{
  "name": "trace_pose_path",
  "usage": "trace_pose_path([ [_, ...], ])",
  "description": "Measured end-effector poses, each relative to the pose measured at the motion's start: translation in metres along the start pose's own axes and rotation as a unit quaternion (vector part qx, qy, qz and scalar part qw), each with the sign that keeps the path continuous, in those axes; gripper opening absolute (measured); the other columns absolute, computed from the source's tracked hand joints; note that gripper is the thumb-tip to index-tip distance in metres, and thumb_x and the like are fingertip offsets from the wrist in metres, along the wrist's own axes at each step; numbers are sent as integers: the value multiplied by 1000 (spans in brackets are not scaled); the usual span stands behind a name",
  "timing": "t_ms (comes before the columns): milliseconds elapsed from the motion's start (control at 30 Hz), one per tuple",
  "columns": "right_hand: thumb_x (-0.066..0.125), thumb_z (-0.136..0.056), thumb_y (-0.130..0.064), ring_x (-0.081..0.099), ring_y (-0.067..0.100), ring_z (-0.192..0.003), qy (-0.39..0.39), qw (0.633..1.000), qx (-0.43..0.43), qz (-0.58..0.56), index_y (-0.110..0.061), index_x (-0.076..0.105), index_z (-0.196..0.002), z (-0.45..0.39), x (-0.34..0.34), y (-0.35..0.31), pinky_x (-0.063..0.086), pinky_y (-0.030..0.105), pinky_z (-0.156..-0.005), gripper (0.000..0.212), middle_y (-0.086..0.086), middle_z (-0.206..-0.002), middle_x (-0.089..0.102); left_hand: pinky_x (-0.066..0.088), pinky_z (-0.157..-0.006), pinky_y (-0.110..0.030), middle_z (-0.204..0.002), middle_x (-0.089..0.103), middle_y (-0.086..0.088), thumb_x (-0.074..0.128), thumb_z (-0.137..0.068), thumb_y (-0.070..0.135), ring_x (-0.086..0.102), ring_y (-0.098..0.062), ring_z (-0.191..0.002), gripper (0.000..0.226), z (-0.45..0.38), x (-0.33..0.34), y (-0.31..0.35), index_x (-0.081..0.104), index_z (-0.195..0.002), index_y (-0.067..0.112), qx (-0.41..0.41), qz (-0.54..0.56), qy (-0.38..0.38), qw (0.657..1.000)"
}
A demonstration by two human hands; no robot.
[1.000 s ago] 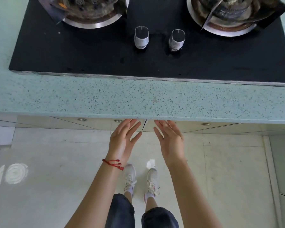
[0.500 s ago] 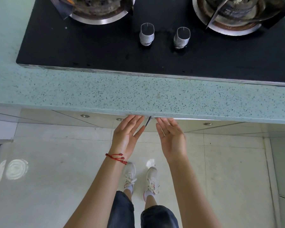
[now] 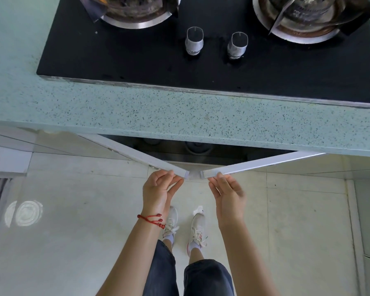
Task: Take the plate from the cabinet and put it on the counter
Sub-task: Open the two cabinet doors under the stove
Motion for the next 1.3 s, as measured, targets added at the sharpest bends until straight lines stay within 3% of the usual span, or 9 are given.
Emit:
trace_pose_path([
  [133, 64, -82, -4, 60, 13, -60, 44, 997, -11, 67, -10, 57, -62, 5, -15, 3, 54, 18, -62, 21, -6, -51, 63, 57, -60, -22, -57, 69, 2, 56, -84, 3, 68, -13, -62, 11, 8, -10, -3, 55, -74, 7, 8, -28, 21, 999],
  [233, 66, -81, -6, 58, 15, -60, 56, 993, -12, 102, -10, 56, -61, 10, -27, 5, 52, 20, -62, 22, -1, -53, 60, 57, -59, -21, -55, 68, 2, 56, -84, 2, 68, -13, -60, 12, 14, -16, -3, 54, -73, 6, 17, -41, 29, 999],
  [400, 66, -81, -8, 59, 16, -63, 41, 990, -8, 137, -4, 57, -71, 19, -49, 7, 52, 24, -69, 14, 7, -63, 60, 57, -60, -22, -65, 61, -6, 55, -85, 2, 64, -12, -60, 14, 26, -28, -4, 54, -72, 7, 30, -67, 46, 996],
  [567, 66, -81, -8, 58, 14, -61, 19, 986, -20, 163, -2, 57, -72, 30, -68, 5, 52, 23, -66, 13, 2, -57, 61, 57, -59, -21, -51, 65, 6, 53, -86, 2, 64, -7, -55, 16, 36, -36, -2, 52, -71, 8, 42, -80, 28, 996],
  [833, 65, -81, -8, 55, 14, -60, -14, 981, -31, 190, -4, 56, -71, 43, -93, 1, 52, 23, -67, 14, -3, -51, 61, 59, -64, -24, -47, 64, 5, 54, -86, 0, 64, -7, -52, 20, 47, -52, 2, 51, -68, 8, 38, -102, 12, 994],
  [967, 64, -82, -10, 55, 16, -65, -25, 975, -41, 218, 1, 58, -81, 49, -104, -1, 51, 27, -74, 12, 2, -59, 60, 59, -64, -25, -47, 65, 2, 54, -86, -1, 65, -8, -52, 20, 56, -68, 4, 51, -67, 6, 29, -112, -9, 993],
  [1100, 63, -83, -8, 50, 15, -59, -17, 975, -53, 216, -6, 56, -69, 58, -116, -2, 52, 18, -64, 16, 3, -58, 54, 58, -58, -23, -48, 66, 1, 55, -85, -2, 66, -10, -53, 19, 64, -93, 7, 52, -68, 5, 22, -125, -27, 992],
  [1300, 60, -85, -6, 43, 15, -58, -28, 969, -75, 233, -8, 51, -64, 67, -134, -7, 51, 17, -61, 23, 6, -60, 45, 57, -55, -22, -47, 65, 1, 55, -84, -4, 64, -10, -49, 20, 73, -125, 12, 53, -67, 4, 15, -158, -40, 987],
])
Point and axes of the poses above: each hand's wrist, its own z-axis away from the middle knuckle, its own x-axis out of the palm, y = z × x, the point moved 6 cm from there along -z, towards the middle knuckle
